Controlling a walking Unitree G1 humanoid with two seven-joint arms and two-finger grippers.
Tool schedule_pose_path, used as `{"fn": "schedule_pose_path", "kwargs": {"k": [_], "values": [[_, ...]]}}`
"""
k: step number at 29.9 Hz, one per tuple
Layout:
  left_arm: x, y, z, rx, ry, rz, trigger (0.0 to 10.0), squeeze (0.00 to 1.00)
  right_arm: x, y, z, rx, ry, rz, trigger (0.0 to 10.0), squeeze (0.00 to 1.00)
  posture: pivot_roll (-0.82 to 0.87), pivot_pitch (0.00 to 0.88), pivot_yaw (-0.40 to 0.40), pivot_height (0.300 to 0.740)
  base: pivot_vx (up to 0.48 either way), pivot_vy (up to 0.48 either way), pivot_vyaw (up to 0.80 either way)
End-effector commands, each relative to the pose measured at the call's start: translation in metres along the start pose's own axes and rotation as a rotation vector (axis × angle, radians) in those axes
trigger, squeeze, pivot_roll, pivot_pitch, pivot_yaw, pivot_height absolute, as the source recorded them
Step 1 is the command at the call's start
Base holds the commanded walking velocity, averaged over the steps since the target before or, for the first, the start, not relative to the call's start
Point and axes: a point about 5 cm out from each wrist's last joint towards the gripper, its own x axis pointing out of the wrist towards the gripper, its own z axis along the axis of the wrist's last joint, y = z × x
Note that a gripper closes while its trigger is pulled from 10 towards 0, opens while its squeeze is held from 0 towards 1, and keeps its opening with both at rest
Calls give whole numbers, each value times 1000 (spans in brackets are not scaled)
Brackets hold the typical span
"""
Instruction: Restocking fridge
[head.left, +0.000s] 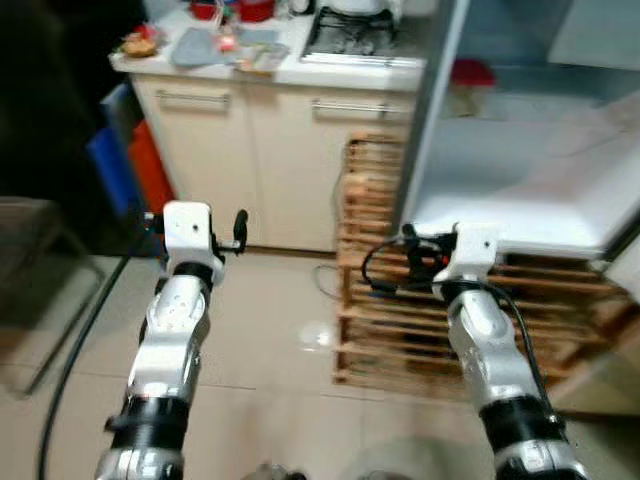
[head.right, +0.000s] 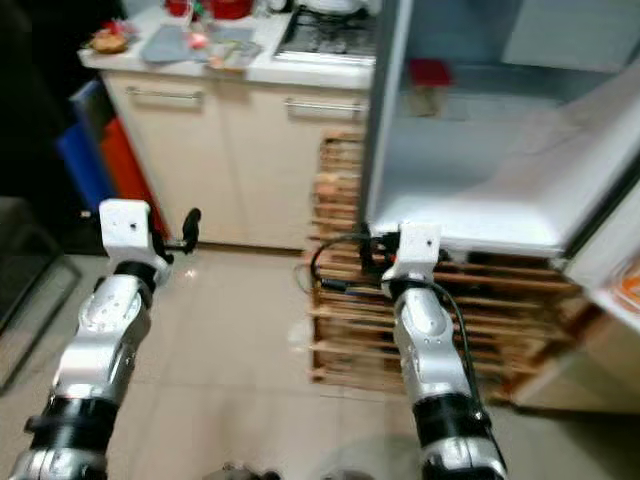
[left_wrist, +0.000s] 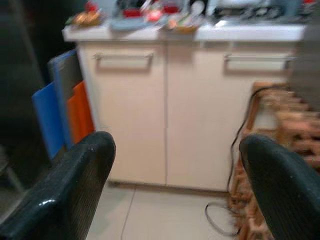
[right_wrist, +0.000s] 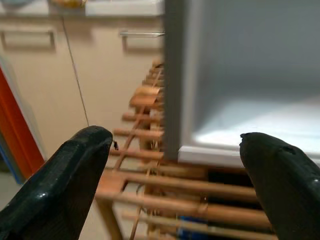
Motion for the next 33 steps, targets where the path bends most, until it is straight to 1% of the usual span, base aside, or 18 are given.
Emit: {"fn": "schedule_pose_path", "kwargs": {"k": [1,5,8,12,13,15,17,19,22,23,25,26,27,28,30,31,33], "values": [[3,6,3,9,-3,9,10000,0,3,4,7,-16,-38,11,10000,0,-104,0,-8,740,0,480,0],[3,8,2,3,4,17,10000,0,6,8,6,-14,-35,23,10000,0,-91,0,-16,740,0,480,0],[1,4,5,-1,-16,4,10000,0,10,9,8,-15,-40,21,10000,0,-82,0,-24,740,0,480,0],[3,1,10,15,-40,-4,10000,0,12,7,9,-16,-45,18,10000,0,-80,0,-19,740,0,480,-684],[3,-2,9,37,-49,-13,10000,0,12,5,8,-20,-46,11,10000,0,-81,0,-18,740,0,0,0],[2,-7,5,55,-35,-28,10000,0,12,1,5,-16,-39,-12,10000,0,-90,0,-10,740,0,0,0],[-1,-12,4,38,-33,-45,10000,0,11,-2,7,3,-46,-35,10000,0,-101,0,0,740,0,0,0],[-6,-22,11,26,-74,-95,10000,0,10,-2,9,-21,-70,-21,10000,0,-101,0,3,740,0,0,0],[-6,-25,13,19,-87,-107,10000,0,10,-2,8,-26,-68,-19,10000,0,-98,0,0,740,120,0,0],[-6,-24,12,9,-91,-104,10000,0,12,0,8,-23,-65,-20,10000,0,-107,0,-11,740,472,0,0],[-6,-17,8,11,-82,-89,10000,0,15,7,12,-14,-78,-18,10000,0,-110,0,-24,740,472,0,0],[-6,-17,8,11,-82,-89,10000,0,15,7,12,-14,-78,-18,10000,0,-110,0,-24,740,472,0,0],[-7,-12,1,-11,-69,-54,10000,0,20,15,17,-9,-97,6,10000,0,-84,0,-50,740,472,0,0],[-7,-10,-1,-23,-68,-41,10000,0,21,18,17,-8,-99,13,10000,0,-80,0,-59,740,472,0,0],[-8,-11,0,-30,-82,-41,10000,0,23,21,17,16,-87,5,10000,0,-75,0,-71,740,465,0,0],[-9,-11,4,-22,-106,-51,10000,0,25,25,19,42,-88,5,10000,0,-72,0,-70,740,465,0,-569],[-9,-12,6,-15,-115,-55,10000,0,25,27,20,40,-94,14,10000,0,-71,0,-68,740,465,0,-684]]}}
